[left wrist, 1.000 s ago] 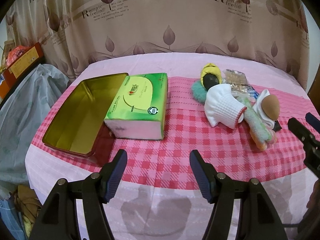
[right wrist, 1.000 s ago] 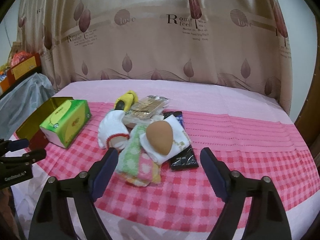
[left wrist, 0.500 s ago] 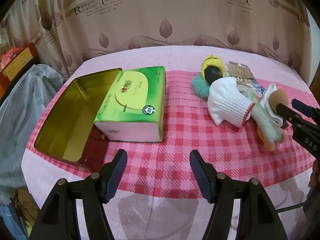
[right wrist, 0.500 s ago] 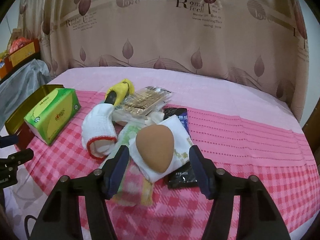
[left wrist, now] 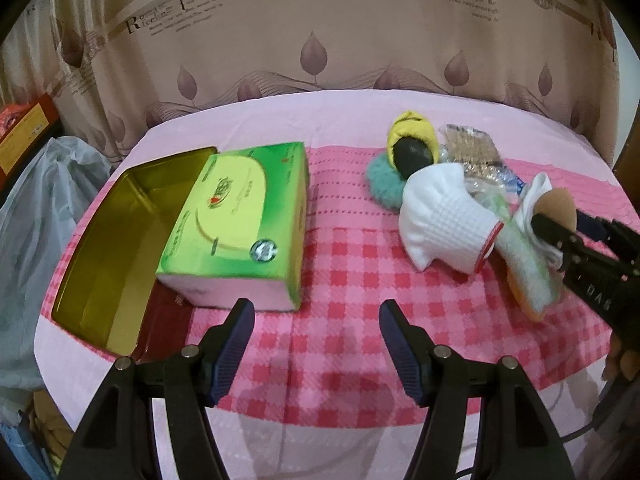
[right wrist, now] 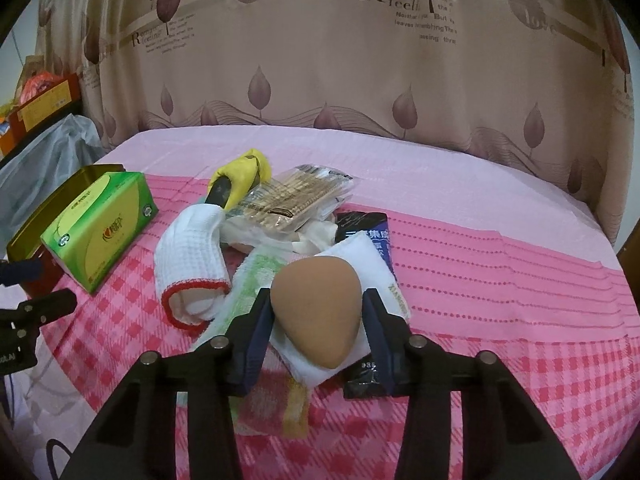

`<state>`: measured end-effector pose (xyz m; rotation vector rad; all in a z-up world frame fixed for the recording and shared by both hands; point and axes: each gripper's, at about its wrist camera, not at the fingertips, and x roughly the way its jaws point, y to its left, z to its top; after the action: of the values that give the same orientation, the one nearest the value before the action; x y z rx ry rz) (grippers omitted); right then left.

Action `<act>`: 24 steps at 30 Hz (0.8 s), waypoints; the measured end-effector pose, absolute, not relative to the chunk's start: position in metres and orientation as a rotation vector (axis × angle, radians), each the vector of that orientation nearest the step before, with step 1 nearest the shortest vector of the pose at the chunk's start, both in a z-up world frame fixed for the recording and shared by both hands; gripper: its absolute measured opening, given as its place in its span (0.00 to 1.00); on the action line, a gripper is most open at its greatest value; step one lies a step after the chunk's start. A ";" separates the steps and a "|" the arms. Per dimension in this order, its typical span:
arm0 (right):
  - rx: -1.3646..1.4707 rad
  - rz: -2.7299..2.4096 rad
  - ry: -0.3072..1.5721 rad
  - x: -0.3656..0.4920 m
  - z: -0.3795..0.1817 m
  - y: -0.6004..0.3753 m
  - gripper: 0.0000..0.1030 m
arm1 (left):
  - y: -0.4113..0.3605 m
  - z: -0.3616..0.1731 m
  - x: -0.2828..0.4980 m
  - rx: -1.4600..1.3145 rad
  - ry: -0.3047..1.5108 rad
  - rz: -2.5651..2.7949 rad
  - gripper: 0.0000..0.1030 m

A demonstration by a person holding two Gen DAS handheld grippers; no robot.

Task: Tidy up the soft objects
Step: 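Close the right tool on the beige egg-shaped makeup sponge, then grasp the white knit glove with red cuff with the left tool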

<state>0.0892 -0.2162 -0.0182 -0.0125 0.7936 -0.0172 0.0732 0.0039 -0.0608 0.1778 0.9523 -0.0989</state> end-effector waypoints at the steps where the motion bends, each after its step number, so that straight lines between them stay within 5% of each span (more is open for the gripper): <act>1: -0.012 -0.015 0.793 0.089 -0.018 -0.216 0.37 | 0.003 -0.060 0.075 0.174 0.952 -0.105 0.65; 24: 0.067 -0.056 0.737 0.062 0.015 -0.236 0.36 | -0.061 -0.050 0.113 0.090 1.007 -0.344 0.66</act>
<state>0.0615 -0.2359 0.0148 0.0669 0.7366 -0.0559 0.1130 -0.0606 -0.0500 0.0905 1.0071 -0.3441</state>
